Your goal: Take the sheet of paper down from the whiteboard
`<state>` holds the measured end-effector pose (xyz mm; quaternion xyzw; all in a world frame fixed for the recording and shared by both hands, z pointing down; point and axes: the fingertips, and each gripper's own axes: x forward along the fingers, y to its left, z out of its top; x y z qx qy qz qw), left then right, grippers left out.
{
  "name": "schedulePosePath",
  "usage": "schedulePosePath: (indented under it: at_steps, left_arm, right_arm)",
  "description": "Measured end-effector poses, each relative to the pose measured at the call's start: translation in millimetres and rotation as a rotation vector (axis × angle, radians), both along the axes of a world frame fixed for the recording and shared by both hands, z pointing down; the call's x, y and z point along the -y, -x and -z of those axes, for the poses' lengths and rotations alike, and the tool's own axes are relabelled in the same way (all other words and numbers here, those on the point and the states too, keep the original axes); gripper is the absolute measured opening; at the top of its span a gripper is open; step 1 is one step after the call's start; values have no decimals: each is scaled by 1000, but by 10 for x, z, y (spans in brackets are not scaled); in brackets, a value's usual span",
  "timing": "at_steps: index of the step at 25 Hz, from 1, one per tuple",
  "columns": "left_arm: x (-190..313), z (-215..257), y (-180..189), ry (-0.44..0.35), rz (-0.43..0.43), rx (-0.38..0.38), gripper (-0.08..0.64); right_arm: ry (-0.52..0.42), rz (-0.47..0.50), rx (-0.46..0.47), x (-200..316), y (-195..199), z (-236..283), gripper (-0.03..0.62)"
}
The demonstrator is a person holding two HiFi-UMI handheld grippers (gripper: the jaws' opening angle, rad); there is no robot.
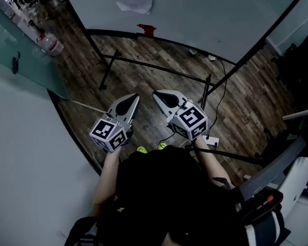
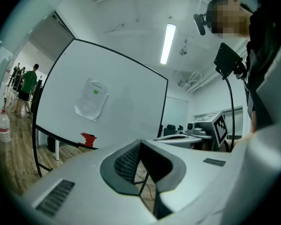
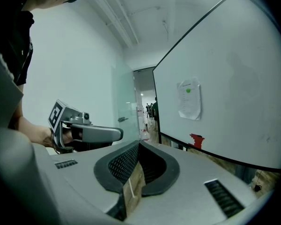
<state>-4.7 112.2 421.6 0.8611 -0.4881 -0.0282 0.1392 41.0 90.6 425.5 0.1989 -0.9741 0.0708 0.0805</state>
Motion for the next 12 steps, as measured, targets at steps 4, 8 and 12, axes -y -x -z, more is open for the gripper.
schedulePosePath:
  at_steps: [4, 8, 12]
  left_arm:
    - [77, -2, -59, -4, 18, 7, 17]
    - [175, 25, -100, -13, 39, 9, 17]
    - [238, 13, -122, -13, 64, 17, 17]
  right_arm:
    - [4, 34, 19, 41, -27, 19, 12]
    - [1, 72, 26, 112, -34, 47, 12]
    - [4, 88, 20, 179, -80, 18, 12]
